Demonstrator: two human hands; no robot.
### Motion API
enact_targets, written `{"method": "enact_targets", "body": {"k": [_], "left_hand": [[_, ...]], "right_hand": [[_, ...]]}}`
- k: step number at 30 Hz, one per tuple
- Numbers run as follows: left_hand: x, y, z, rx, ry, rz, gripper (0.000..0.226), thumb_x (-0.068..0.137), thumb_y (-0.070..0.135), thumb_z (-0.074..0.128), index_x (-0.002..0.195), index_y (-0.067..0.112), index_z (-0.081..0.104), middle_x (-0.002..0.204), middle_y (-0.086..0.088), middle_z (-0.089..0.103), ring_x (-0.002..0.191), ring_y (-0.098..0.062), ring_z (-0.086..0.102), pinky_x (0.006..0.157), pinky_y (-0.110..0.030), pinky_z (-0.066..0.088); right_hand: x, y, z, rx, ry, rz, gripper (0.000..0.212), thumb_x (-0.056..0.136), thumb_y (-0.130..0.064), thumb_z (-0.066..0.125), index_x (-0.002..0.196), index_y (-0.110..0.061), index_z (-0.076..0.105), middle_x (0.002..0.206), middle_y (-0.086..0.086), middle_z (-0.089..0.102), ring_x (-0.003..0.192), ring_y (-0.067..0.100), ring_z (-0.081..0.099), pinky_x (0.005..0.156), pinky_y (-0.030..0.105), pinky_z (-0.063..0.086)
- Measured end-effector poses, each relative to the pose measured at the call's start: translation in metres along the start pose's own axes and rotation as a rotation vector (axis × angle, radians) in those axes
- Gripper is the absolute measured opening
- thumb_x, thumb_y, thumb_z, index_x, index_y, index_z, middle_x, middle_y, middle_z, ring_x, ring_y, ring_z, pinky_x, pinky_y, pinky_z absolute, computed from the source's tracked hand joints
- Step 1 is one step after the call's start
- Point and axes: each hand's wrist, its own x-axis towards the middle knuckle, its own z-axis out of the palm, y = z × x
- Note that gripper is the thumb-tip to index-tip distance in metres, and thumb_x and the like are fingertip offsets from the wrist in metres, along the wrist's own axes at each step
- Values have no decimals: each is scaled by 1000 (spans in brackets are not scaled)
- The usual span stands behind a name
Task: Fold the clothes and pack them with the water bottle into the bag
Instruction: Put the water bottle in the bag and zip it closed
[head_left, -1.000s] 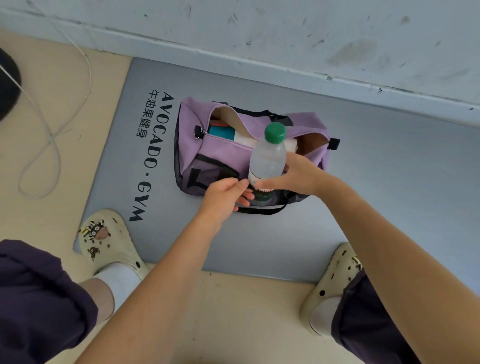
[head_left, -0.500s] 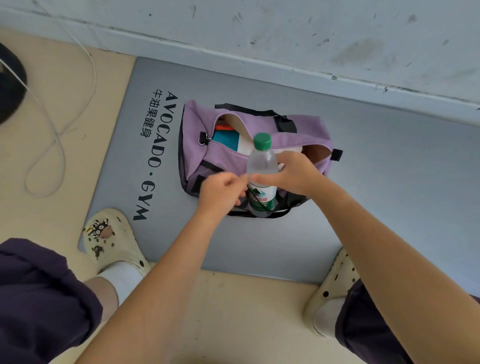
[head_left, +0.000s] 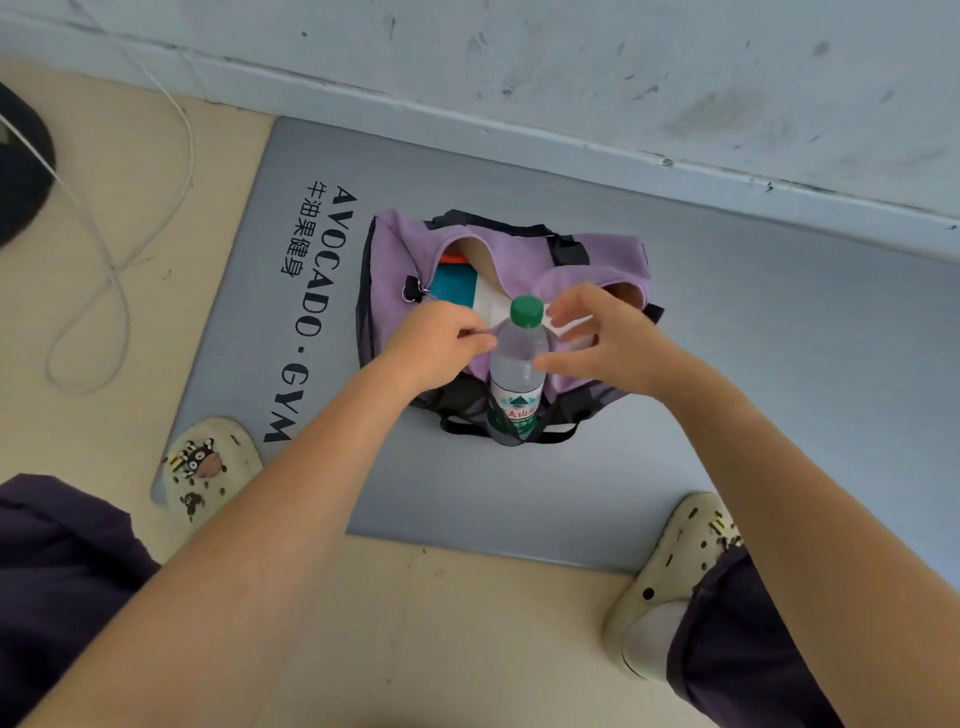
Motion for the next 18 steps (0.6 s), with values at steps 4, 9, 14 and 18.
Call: {"method": "enact_targets", "body": {"k": [4,9,14,18], "left_hand": [[-8,2,7,-58,-30,15,32,92,26,65,76,-2,64,66,-17,55,63,-24,44,60,-37,35],[-9,-12,2,-185,141,-39,28,93,20,64,79,-4,68,61,-13,56,58,-14,43,62,-38,38],[-9,-22,-2,-226,139,-126,18,91,26,67,86,9,74,59,11,57,52,-2,51,62,-21,43],[-9,-32,-20,-290,70,-180,21,84,41,72,75,22,71,57,8,66,49,-5,61,53,-22,49]], "right_hand": [[7,-12,26,-165,142,-106,54,81,-45,73,129,-28,53,106,-3,53,82,3,52,68,7,39],[-1,-15,29,-309,267,-191,19,85,-25,72,97,-11,68,88,7,58,73,19,50,67,27,45],[-24,-10,44,-196,276,-136,18,78,-19,77,88,-9,66,86,6,57,70,15,50,64,23,43],[-14,-13,42,-277,198,-109,22,78,-28,76,86,-14,62,84,3,56,71,15,50,61,20,40]]}}
